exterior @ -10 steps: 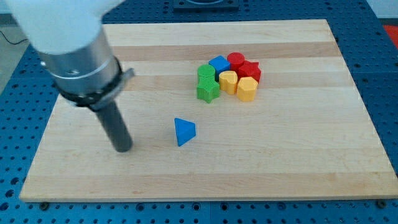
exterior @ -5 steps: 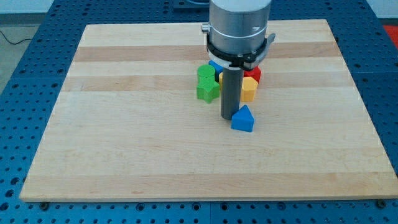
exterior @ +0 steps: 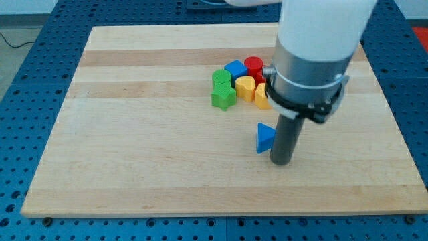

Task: Push blue triangle into group of blocks

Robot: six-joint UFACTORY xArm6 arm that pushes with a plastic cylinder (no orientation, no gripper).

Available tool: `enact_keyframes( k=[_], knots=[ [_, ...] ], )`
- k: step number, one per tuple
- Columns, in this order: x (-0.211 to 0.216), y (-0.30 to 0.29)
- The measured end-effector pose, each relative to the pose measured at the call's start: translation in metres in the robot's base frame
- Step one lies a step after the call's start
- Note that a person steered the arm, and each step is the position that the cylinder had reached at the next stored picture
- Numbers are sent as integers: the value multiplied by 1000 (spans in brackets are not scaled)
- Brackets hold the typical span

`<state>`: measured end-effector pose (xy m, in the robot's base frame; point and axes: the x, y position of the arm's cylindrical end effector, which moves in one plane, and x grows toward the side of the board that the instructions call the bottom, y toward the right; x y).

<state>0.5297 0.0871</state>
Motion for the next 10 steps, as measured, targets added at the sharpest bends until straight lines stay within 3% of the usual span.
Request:
enact_keyframes(
  k=[1, 3, 5, 10],
  knots=[
    [-27, -28],
    [-10, -51],
    [-52, -53],
    [-78, -34]
  ],
)
